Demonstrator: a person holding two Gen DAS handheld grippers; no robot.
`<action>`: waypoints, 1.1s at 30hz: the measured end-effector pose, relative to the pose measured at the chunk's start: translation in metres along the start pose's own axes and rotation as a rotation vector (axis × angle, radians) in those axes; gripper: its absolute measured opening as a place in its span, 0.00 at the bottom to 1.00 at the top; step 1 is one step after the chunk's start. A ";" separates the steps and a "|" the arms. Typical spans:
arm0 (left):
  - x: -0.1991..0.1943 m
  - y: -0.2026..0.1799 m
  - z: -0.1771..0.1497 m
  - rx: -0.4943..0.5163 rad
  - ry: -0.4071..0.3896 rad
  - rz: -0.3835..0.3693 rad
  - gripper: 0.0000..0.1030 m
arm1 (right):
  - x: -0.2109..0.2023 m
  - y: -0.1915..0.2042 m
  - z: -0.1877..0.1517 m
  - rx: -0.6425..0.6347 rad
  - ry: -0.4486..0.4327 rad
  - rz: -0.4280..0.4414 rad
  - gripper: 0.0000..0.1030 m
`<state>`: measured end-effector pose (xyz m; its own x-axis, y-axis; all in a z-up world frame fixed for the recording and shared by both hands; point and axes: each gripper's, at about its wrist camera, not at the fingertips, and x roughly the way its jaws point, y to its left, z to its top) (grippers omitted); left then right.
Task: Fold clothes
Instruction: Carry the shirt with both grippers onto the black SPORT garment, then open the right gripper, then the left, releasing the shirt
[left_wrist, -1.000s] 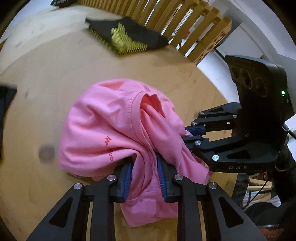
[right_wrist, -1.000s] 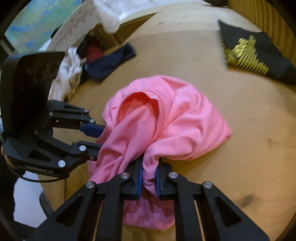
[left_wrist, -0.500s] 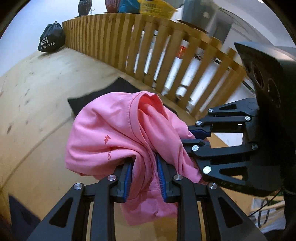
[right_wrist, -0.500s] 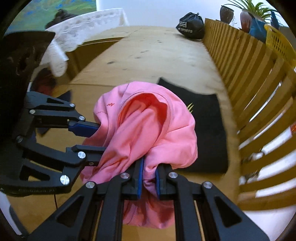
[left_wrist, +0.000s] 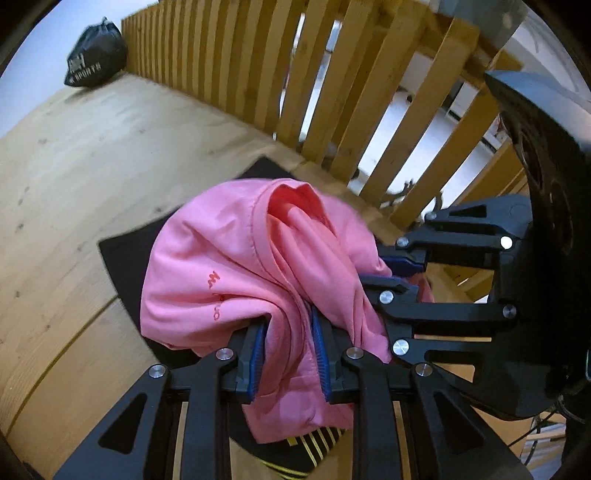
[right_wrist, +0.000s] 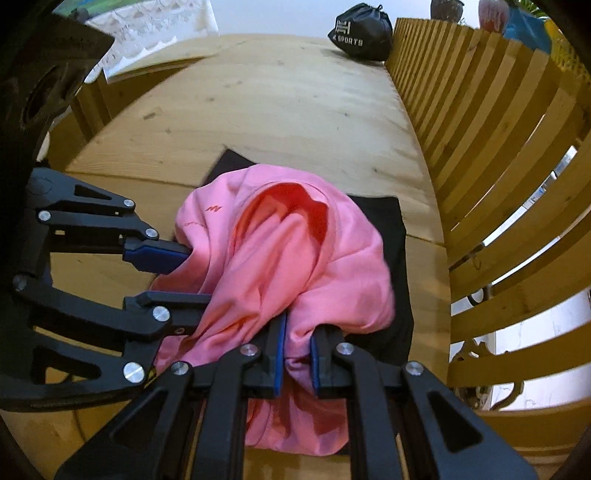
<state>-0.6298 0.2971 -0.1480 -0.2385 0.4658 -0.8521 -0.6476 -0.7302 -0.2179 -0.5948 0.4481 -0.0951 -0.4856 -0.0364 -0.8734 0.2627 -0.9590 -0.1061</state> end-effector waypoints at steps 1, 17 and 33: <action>0.006 0.000 -0.001 0.003 0.015 0.002 0.22 | 0.007 -0.001 -0.002 -0.001 0.010 -0.001 0.10; -0.003 0.020 -0.035 0.008 0.107 -0.017 0.22 | 0.016 -0.036 -0.009 0.062 0.058 -0.049 0.11; 0.017 -0.008 -0.050 0.065 0.121 -0.025 0.27 | -0.002 -0.056 -0.056 0.175 0.118 0.037 0.44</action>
<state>-0.5924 0.2858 -0.1844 -0.1356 0.4166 -0.8989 -0.6988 -0.6834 -0.2113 -0.5623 0.5175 -0.1142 -0.3746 -0.0492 -0.9259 0.1249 -0.9922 0.0022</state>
